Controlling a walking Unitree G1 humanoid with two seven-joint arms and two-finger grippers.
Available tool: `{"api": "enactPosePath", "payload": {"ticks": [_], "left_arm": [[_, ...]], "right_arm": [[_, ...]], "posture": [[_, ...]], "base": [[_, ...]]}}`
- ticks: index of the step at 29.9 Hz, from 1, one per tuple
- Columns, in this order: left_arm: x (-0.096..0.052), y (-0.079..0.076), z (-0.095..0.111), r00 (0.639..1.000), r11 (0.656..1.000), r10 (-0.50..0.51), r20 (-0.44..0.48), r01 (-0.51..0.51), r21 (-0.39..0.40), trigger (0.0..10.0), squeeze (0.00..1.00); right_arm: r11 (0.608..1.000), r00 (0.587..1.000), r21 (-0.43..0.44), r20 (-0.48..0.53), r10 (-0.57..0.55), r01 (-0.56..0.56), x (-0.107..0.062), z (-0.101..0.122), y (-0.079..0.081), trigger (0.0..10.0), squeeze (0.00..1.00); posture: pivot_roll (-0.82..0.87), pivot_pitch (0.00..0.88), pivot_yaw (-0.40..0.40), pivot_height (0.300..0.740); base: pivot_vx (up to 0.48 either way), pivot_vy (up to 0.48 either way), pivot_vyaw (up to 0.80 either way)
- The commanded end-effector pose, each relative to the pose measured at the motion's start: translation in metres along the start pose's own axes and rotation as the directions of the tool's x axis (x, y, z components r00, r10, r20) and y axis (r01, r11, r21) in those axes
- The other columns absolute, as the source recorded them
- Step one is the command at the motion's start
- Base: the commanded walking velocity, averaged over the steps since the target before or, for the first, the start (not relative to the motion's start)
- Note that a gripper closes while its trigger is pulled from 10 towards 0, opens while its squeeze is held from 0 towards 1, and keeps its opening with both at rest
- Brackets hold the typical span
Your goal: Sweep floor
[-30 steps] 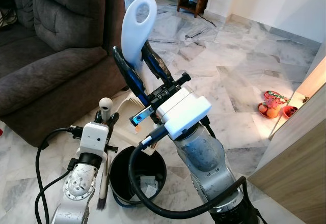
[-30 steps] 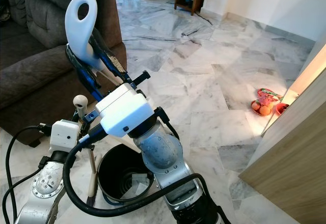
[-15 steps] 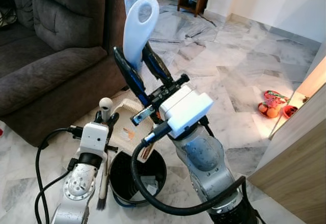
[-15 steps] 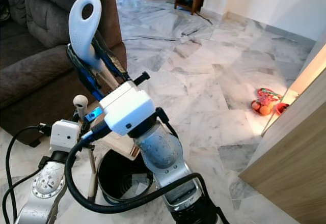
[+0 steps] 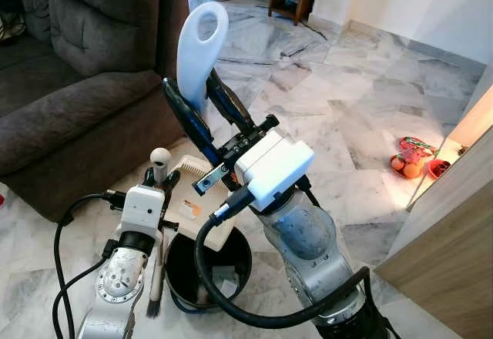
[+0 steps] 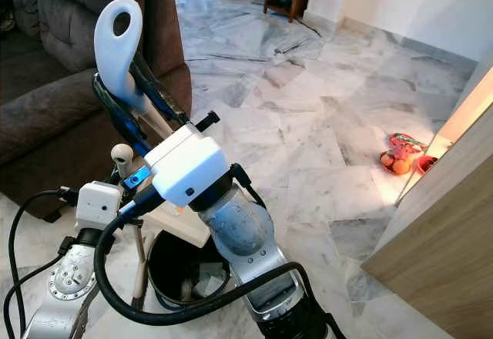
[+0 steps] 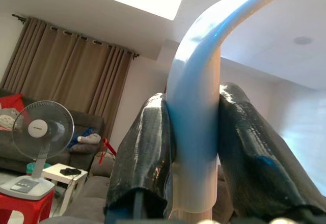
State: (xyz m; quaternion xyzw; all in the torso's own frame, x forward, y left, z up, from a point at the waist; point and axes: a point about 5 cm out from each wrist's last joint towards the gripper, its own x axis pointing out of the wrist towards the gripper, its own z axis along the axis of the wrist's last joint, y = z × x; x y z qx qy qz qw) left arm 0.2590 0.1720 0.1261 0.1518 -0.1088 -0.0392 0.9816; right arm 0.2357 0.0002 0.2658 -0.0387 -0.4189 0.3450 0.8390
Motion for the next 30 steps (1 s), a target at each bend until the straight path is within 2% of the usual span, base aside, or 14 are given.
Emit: {"api": "enactPosePath", "payload": {"ticks": [1,4,6,9,11,13,15,19,24,25,29,30], "left_arm": [[0.001,0.001,0.007,0.999,0.999,-0.003,0.044,0.001,0.036,10.0,0.0],[0.001,0.0,0.008,0.999,0.999,-0.008,0.047,0.006,0.037,10.0,0.0],[0.001,0.0,0.008,0.999,0.999,-0.008,0.047,0.007,0.037,10.0,0.0],[0.002,0.0,0.008,0.999,0.999,-0.01,0.048,0.008,0.035,10.0,0.0],[0.002,-0.001,0.008,0.999,0.999,-0.013,0.05,0.011,0.033,10.0,0.0],[0.002,-0.001,0.008,0.999,0.999,-0.014,0.05,0.012,0.033,10.0,0.0],[0.003,-0.002,0.008,0.999,0.999,-0.015,0.052,0.014,0.031,10.0,0.0],[0.003,-0.002,0.008,0.998,0.999,-0.017,0.055,0.015,0.031,10.0,0.0],[0.003,-0.002,0.009,0.998,0.999,-0.019,0.056,0.017,0.031,10.0,0.0],[0.003,-0.002,0.009,0.998,0.999,-0.019,0.056,0.017,0.03,10.0,0.0],[0.003,-0.003,0.009,0.998,0.999,-0.024,0.055,0.022,0.027,10.0,0.0],[0.003,-0.003,0.009,0.998,0.999,-0.024,0.055,0.022,0.027,10.0,0.0]], "right_arm": [[1.0,0.998,-0.017,0.056,0.001,0.0,0.004,0.01,0.0,10.0,0.0],[0.995,0.997,-0.066,0.037,-0.07,0.072,0.005,0.008,-0.011,10.0,0.0],[0.993,0.995,-0.069,0.034,-0.092,0.094,0.005,0.007,-0.015,10.0,0.0],[0.969,0.972,-0.082,0.021,-0.232,0.233,0.004,0.006,-0.038,10.0,0.0],[0.934,0.939,-0.107,0.013,-0.342,0.342,0.001,0.004,-0.061,10.0,0.0],[0.922,0.929,-0.12,0.012,-0.37,0.368,-0.001,0.004,-0.067,10.0,0.0],[0.879,0.901,-0.219,-0.003,-0.435,0.424,-0.008,-0.001,-0.087,10.0,0.0],[0.823,0.871,-0.349,-0.039,-0.49,0.447,-0.021,-0.009,-0.11,10.0,0.0],[0.79,0.848,-0.415,-0.076,-0.525,0.452,-0.035,-0.018,-0.122,10.0,0.0],[0.775,0.833,-0.443,-0.102,-0.544,0.452,-0.045,-0.024,-0.128,10.0,0.0],[0.746,0.797,-0.479,-0.143,-0.587,0.463,-0.062,-0.033,-0.141,10.0,0.0],[0.746,0.797,-0.479,-0.143,-0.587,0.463,-0.062,-0.033,-0.141,10.0,0.0]], "posture": [[0.08,0.112,-0.034,0.74],[0.08,0.11,-0.035,0.74],[0.08,0.11,-0.035,0.74],[0.08,0.11,-0.035,0.74],[0.08,0.11,-0.035,0.74],[0.08,0.11,-0.035,0.74],[0.08,0.103,-0.035,0.74],[0.08,0.103,-0.035,0.74],[0.07,0.106,-0.035,0.74],[0.07,0.109,-0.034,0.74],[0.07,0.112,-0.034,0.74],[0.07,0.112,-0.034,0.74]], "base": [[0.0,0.0,0.0],[0.0,0.0,0.0],[0.0,0.0,0.0],[0.0,0.0,0.0],[0.0,0.0,0.0],[0.0,0.0,0.0],[0.0,0.0,0.0],[0.0,0.0,0.0],[0.0,0.0,0.0],[0.0,0.0,0.0],[0.0,0.0,0.0],[0.0,0.0,0.0]]}}
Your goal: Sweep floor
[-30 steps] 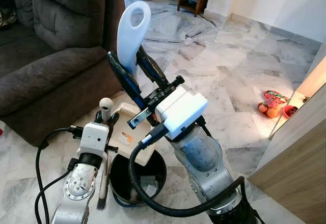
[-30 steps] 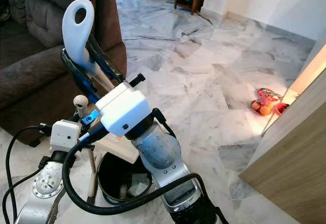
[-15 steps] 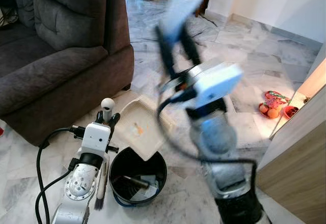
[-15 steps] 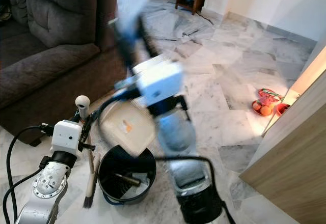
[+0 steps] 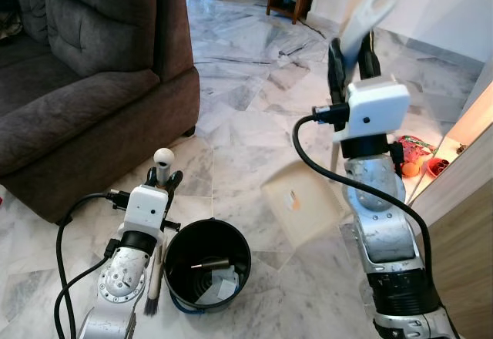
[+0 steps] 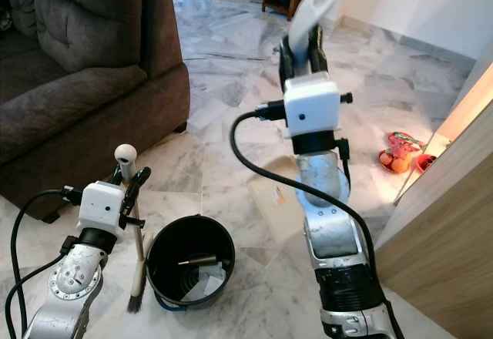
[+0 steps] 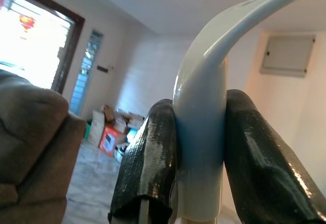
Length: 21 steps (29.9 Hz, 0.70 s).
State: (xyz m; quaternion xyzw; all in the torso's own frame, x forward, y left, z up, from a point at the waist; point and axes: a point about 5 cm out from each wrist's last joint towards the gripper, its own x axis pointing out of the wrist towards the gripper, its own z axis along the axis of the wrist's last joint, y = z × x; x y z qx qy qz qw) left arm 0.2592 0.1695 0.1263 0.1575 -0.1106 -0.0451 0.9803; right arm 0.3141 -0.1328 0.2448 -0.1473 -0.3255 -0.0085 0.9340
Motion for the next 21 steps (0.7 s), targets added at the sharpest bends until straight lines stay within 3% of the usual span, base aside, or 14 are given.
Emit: {"api": "enactPosePath", "payload": {"ticks": [1,9,21], "left_arm": [[0.003,-0.001,0.008,0.999,1.0,-0.013,0.05,0.012,0.015,10.0,0.0],[0.002,-0.006,0.008,0.998,0.999,-0.044,0.046,0.044,-0.007,10.0,0.0],[0.001,-0.005,0.005,0.999,0.998,-0.042,0.032,0.043,-0.038,10.0,0.0]], "right_arm": [[1.0,0.999,-0.008,0.038,-0.03,0.03,0.001,0.003,-0.01,10.0,0.0],[0.997,0.989,-0.033,-0.124,-0.077,0.074,-0.021,-0.038,-0.03,10.0,0.0],[0.993,0.972,-0.065,-0.209,-0.111,0.1,-0.039,-0.059,-0.046,10.0,0.0]], "posture": [[0.07,0.112,-0.034,0.74],[0.06,0.122,-0.032,0.74],[0.07,0.124,-0.032,0.74]], "base": [[0.0,0.0,0.0],[0.0,0.0,0.0],[0.0,0.0,0.0]]}}
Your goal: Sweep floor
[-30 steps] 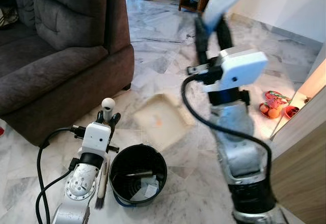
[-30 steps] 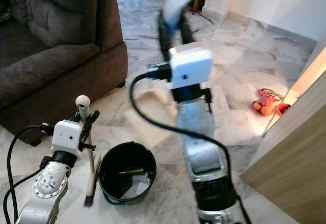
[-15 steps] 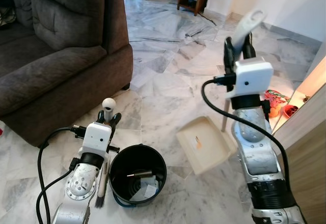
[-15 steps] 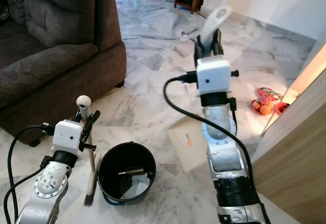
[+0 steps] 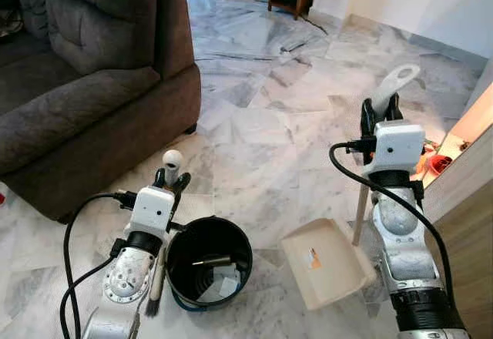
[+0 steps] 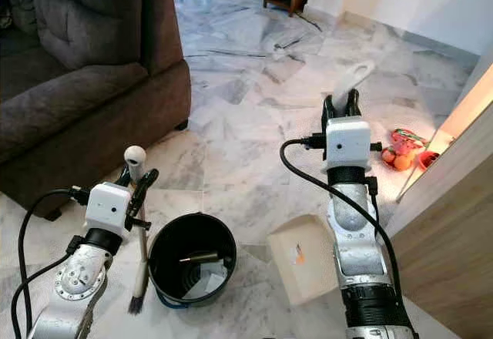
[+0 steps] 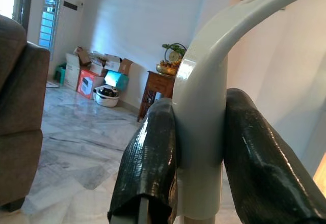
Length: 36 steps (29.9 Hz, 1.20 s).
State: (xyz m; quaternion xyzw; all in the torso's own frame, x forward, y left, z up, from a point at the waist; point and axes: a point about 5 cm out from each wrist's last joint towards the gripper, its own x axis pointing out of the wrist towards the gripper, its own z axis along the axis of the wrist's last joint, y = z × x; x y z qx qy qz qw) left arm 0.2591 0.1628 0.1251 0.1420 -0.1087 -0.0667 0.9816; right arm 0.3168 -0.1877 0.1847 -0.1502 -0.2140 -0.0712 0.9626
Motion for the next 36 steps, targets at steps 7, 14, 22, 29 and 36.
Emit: {"api": "enactPosePath", "payload": {"ticks": [7,14,22,29,36], "left_arm": [[0.001,0.002,0.004,1.0,1.0,-0.003,0.021,0.003,-0.014,10.0,0.0],[-0.002,0.003,0.0,1.0,0.999,0.006,0.007,-0.005,-0.034,10.0,0.0],[-0.003,0.004,0.0,1.0,0.999,0.005,0.006,-0.005,-0.036,10.0,0.0],[-0.003,0.004,-0.001,1.0,0.999,0.007,0.004,-0.007,-0.044,10.0,0.0],[-0.005,0.004,-0.002,1.0,0.999,0.008,-0.003,-0.008,-0.053,10.0,0.0]], "right_arm": [[0.998,0.998,0.027,-0.024,-0.058,0.058,-0.008,-0.012,-0.015,10.0,0.0],[0.997,0.997,0.05,-0.048,-0.062,0.064,-0.014,-0.021,-0.016,10.0,0.0],[0.985,0.99,0.15,-0.124,-0.067,0.085,-0.022,-0.036,-0.015,10.0,0.0],[0.982,0.986,0.171,-0.156,-0.053,0.08,-0.028,-0.045,-0.012,10.0,0.0],[0.981,0.986,0.179,-0.16,-0.052,0.081,-0.03,-0.05,-0.012,10.0,0.0]], "posture": [[0.07,0.123,-0.033,0.74],[0.07,0.118,-0.035,0.74],[0.07,0.112,-0.034,0.74],[0.07,0.106,-0.034,0.74],[0.08,0.093,-0.03,0.74]], "base": [[0.0,0.0,0.0],[0.0,0.0,0.0],[0.0,0.0,0.0],[0.0,0.0,0.0],[0.0,0.0,0.0]]}}
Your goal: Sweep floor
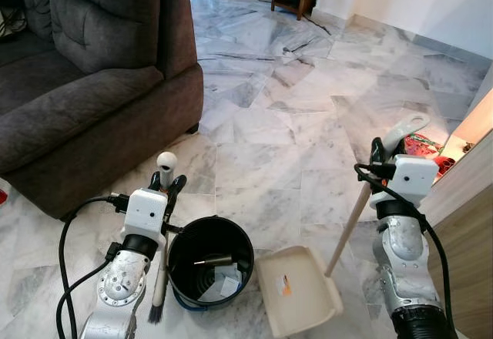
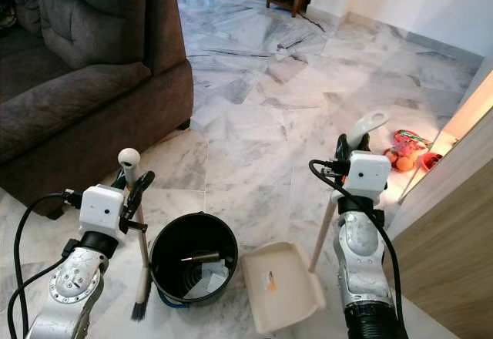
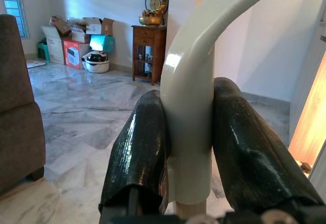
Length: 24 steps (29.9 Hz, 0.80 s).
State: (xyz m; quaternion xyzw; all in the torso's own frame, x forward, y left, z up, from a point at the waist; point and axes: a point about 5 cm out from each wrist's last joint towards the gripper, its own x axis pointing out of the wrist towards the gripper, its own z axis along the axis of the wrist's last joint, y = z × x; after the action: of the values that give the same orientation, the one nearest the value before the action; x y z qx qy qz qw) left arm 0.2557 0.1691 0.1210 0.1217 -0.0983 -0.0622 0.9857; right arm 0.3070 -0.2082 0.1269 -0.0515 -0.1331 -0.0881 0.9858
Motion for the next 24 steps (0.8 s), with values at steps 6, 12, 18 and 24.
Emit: {"api": "enactPosePath", "payload": {"ticks": [6,12,18,24], "left_arm": [[0.0,-0.001,0.001,1.0,1.0,0.0,0.015,0.0,-0.018,10.0,0.0],[-0.002,0.001,-0.002,1.0,0.999,0.02,0.001,-0.02,-0.033,10.0,0.0],[-0.003,0.002,-0.003,0.999,0.998,0.038,-0.006,-0.039,-0.045,10.0,0.0],[-0.004,0.002,-0.005,0.999,0.997,0.041,-0.015,-0.041,-0.059,10.0,0.0]], "right_arm": [[0.999,1.0,0.026,0.015,-0.023,0.023,-0.001,-0.001,-0.006,10.0,0.0],[0.999,1.0,0.036,0.013,-0.023,0.022,0.0,-0.002,-0.006,10.0,0.0],[0.999,1.0,0.051,0.009,-0.014,0.014,0.0,-0.005,-0.003,10.0,0.0],[0.998,1.0,0.067,0.003,-0.006,0.006,-0.001,-0.007,-0.002,10.0,0.0]], "posture": [[0.08,0.092,-0.03,0.74],[0.08,0.105,-0.032,0.74],[0.08,0.115,-0.035,0.74],[0.08,0.118,-0.035,0.74]], "base": [[0.0,0.0,0.0],[0.0,0.0,0.0],[0.0,0.0,0.0],[0.0,0.0,0.0]]}}
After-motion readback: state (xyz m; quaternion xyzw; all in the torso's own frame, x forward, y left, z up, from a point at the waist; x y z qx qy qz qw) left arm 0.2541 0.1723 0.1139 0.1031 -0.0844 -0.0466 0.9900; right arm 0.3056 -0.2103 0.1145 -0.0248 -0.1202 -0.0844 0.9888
